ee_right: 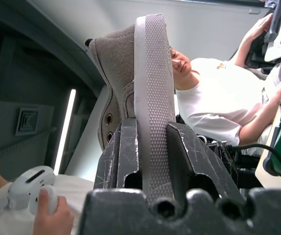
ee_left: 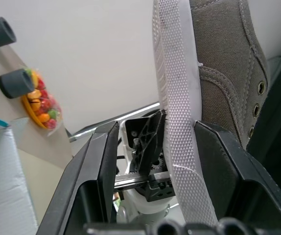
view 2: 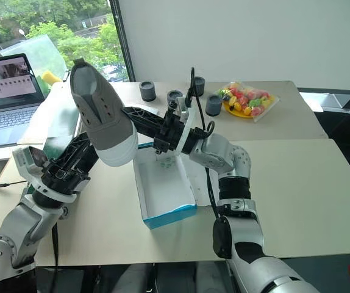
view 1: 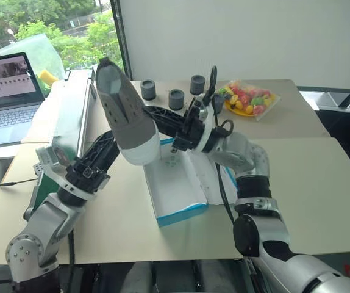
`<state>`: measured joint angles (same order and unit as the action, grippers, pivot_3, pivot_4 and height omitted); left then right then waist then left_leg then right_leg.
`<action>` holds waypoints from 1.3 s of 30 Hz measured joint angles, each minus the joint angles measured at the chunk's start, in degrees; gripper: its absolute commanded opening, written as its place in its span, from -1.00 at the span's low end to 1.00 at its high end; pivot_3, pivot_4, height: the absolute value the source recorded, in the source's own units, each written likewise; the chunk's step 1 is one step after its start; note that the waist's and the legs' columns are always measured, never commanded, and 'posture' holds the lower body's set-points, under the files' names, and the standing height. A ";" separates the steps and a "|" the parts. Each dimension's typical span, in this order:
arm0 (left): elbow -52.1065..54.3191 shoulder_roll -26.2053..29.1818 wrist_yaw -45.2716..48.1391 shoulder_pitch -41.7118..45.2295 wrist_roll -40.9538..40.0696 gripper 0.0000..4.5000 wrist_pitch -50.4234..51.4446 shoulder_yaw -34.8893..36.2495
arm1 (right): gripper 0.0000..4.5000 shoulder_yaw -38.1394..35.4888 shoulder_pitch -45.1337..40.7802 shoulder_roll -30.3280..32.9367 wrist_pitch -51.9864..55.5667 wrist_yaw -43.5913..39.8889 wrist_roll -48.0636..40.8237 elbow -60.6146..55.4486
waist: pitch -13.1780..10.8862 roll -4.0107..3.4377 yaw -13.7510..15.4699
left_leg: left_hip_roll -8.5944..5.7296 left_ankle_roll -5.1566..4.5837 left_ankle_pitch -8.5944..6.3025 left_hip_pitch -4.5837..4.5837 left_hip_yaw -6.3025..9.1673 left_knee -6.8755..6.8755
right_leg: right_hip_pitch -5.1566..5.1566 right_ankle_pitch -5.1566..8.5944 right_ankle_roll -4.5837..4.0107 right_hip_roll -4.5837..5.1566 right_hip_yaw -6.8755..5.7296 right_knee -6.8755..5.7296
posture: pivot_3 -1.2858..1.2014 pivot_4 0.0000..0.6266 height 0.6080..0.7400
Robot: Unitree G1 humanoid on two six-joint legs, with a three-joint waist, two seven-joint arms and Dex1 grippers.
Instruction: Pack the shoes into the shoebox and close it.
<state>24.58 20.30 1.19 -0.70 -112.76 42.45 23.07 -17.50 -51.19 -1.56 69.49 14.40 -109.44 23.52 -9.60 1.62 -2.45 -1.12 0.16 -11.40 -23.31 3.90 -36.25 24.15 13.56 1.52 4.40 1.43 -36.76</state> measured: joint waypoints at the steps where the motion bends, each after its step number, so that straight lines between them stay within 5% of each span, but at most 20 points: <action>1: 0.74 0.37 -0.29 -1.47 0.38 0.15 0.05 -1.06 | -0.82 -0.30 -0.03 0.37 -1.69 0.00 -0.10 -0.80 | 0.00 0.00 0.00 | 0.01 0.00 0.00 0.01 0.00 0.00 | -0.02 0.00 0.00 0.02 0.02 0.01 | 0.03 -0.52 1.00; 8: 7.18 4.24 0.05 -4.05 2.42 0.15 -2.19 -1.69 | -0.83 -0.73 -0.31 7.26 -7.37 -4.56 7.11 -3.12 | -0.01 -0.01 0.22 | 0.01 0.00 0.00 0.01 -0.05 0.00 | 0.00 0.00 -0.01 -0.01 0.04 0.02 | 0.03 -0.52 1.00; 17: 23.31 35.97 15.61 -12.79 39.97 0.15 4.46 -1.35 | -0.83 8.69 -3.39 23.20 -2.03 -9.88 26.69 -13.32 | -0.26 -0.37 -0.29 | 0.09 -0.06 -0.04 0.14 -0.69 0.41 | 0.28 0.04 -0.05 -0.08 0.55 0.09 | 0.03 -0.52 1.00; 23: 26.51 37.46 23.20 -18.25 47.17 0.15 3.82 0.65 | -0.83 16.44 -0.35 26.93 6.95 -6.63 36.33 -20.25 | -0.30 -0.35 0.05 | 0.13 -0.10 -0.07 0.06 -0.74 0.33 | 0.28 0.07 -0.06 -0.07 0.59 0.21 | 0.03 -0.52 1.00; 29: 26.49 36.23 24.32 -16.80 49.82 0.15 3.71 -0.05 | -0.83 19.56 9.86 20.94 9.72 0.31 43.52 -28.36 | -0.31 -0.34 0.06 | 0.14 -0.10 -0.07 0.00 -0.76 0.29 | 0.24 -0.03 0.10 -0.06 0.64 0.41 | 0.03 -0.52 1.00; 39: 26.48 35.88 24.94 -14.30 48.97 0.15 3.94 -0.39 | -0.83 20.18 13.96 15.11 10.12 7.71 58.44 -35.99 | -0.29 -0.31 -0.04 | 0.14 -0.10 -0.07 0.07 -0.79 0.25 | 0.13 -0.13 0.21 -0.10 0.67 0.55 | 0.03 -0.52 1.00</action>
<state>51.07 56.18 26.13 -15.00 -63.78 46.39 22.67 2.69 -37.23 13.55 79.61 22.11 -51.00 -12.47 -9.88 1.32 -2.49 -0.98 0.06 -11.47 -23.24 3.11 -36.00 24.29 13.43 1.73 4.30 2.10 -36.20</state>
